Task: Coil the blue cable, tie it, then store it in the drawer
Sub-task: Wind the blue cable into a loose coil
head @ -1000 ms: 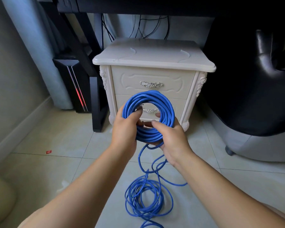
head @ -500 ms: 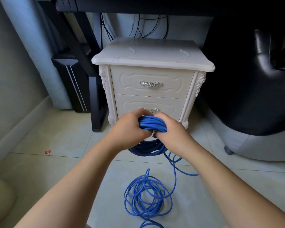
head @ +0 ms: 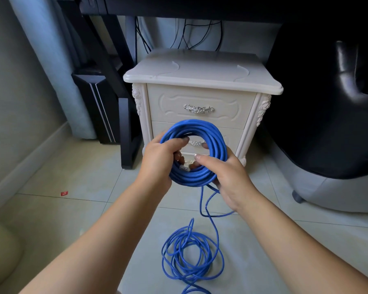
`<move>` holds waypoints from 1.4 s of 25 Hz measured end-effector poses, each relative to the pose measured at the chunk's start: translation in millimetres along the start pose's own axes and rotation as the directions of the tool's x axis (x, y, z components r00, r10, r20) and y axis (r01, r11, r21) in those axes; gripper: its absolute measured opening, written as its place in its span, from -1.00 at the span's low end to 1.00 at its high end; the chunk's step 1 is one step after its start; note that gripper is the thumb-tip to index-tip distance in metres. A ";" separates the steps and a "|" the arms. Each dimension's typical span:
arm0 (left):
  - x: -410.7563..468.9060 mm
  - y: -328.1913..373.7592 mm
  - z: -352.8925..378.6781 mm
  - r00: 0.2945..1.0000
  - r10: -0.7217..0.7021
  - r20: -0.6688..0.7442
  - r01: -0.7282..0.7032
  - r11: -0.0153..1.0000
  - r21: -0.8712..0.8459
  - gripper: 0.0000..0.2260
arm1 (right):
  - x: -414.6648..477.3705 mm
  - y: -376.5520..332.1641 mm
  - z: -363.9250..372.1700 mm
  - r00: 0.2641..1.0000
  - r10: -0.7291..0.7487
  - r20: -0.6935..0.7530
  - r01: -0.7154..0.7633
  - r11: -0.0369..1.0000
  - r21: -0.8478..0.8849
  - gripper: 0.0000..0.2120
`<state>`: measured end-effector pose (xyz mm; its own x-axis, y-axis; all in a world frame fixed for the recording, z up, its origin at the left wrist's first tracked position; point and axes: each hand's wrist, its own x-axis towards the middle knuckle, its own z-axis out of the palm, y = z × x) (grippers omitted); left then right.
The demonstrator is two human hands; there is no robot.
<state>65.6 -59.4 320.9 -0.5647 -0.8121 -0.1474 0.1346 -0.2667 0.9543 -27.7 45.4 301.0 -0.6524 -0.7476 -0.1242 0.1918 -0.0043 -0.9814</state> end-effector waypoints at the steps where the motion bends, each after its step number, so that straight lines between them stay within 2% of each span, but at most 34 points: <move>1: -0.1 -0.7 0.3 1.000 -0.019 -0.005 0.019 0.998 -0.063 -0.94 | -0.3 0.0 1.3 1.000 0.013 0.004 -0.013 1.000 0.026 -0.72; 4: -0.2 -2.8 1.8 0.994 -0.051 0.092 0.058 0.995 -0.076 -0.94 | -0.2 -2.6 1.9 0.997 0.067 -0.025 -0.064 0.991 0.120 -0.78; 8: -0.2 3.8 -3.3 0.964 -0.103 0.247 0.066 0.986 0.154 -0.86 | 4.2 -12.3 -9.9 0.994 0.109 -0.026 -0.102 0.974 0.200 -0.75; 10: 1.0 8.4 -7.1 0.953 -0.129 0.276 0.083 0.982 0.171 -0.69 | 5.7 -16.3 -13.4 0.993 0.118 -0.028 -0.110 0.971 0.212 -0.76; 12: 2.1 8.1 -9.2 0.954 -0.193 0.231 0.162 0.976 0.146 -0.49 | 6.5 -17.9 -16.0 0.987 0.154 -0.039 -0.135 0.944 0.300 -0.77; 13: 1.4 5.5 -8.6 0.950 -0.250 0.184 0.223 0.962 0.158 -0.46 | 6.9 -18.7 -17.9 0.983 0.179 -0.045 -0.150 0.917 0.370 -0.75; 15: -1.1 -5.3 -6.1 0.920 -0.375 0.114 0.311 0.876 0.369 -0.43 | 7.7 -20.8 -22.5 0.977 0.205 -0.061 -0.152 0.866 0.477 -0.70; 16: -3.9 -10.8 -3.4 0.889 -0.438 0.132 0.339 0.824 0.455 -0.44 | 7.6 -21.9 -24.1 0.976 0.209 -0.061 -0.151 0.851 0.502 -0.69; 17: -6.7 -15.1 0.4 0.855 -0.487 0.179 0.365 0.810 0.459 -0.49 | 7.2 -22.9 -24.8 0.976 0.213 -0.053 -0.156 0.841 0.518 -0.69; 18: -7.7 -18.4 5.1 0.828 -0.516 0.221 0.408 0.824 0.394 -0.56 | 6.3 -23.8 -24.9 0.975 0.219 -0.041 -0.164 0.830 0.532 -0.70; 21: -6.7 -20.6 11.9 0.817 -0.508 0.273 0.522 0.853 0.023 -0.78 | 3.4 -23.9 -22.6 0.973 0.230 -0.014 -0.187 0.823 0.537 -0.72; 22: -5.7 -20.9 12.3 0.825 -0.495 0.272 0.521 0.853 -0.029 -0.82 | 3.0 -23.4 -21.7 0.972 0.234 -0.023 -0.186 0.824 0.534 -0.72; 23: -4.5 -21.7 11.6 0.840 -0.476 0.261 0.494 0.869 -0.005 -0.82 | 3.4 -22.0 -21.5 0.970 0.242 -0.041 -0.182 0.821 0.541 -0.72; 27: -4.3 -15.3 7.1 0.949 -0.303 0.092 0.261 0.912 0.316 -0.83 | 7.9 -20.5 -29.5 0.961 0.250 -0.121 -0.118 0.763 0.635 -0.74; 30: -1.0 -7.7 -2.8 0.964 -0.255 0.071 0.223 0.928 0.298 -0.85 | 12.7 -26.3 -41.5 0.955 0.240 -0.175 -0.057 0.726 0.686 -0.79; 35: -0.1 1.1 -11.2 0.961 -0.221 0.166 0.173 0.950 0.262 -0.84 | 12.4 -31.5 -53.7 0.946 0.209 -0.248 0.016 0.733 0.681 -0.80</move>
<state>75.0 -65.4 319.1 -0.7074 -0.6356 -0.3092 -0.1830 -0.2579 0.9487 -81.2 71.9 322.5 -0.7586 -0.5437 -0.3590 0.6289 -0.4672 -0.6214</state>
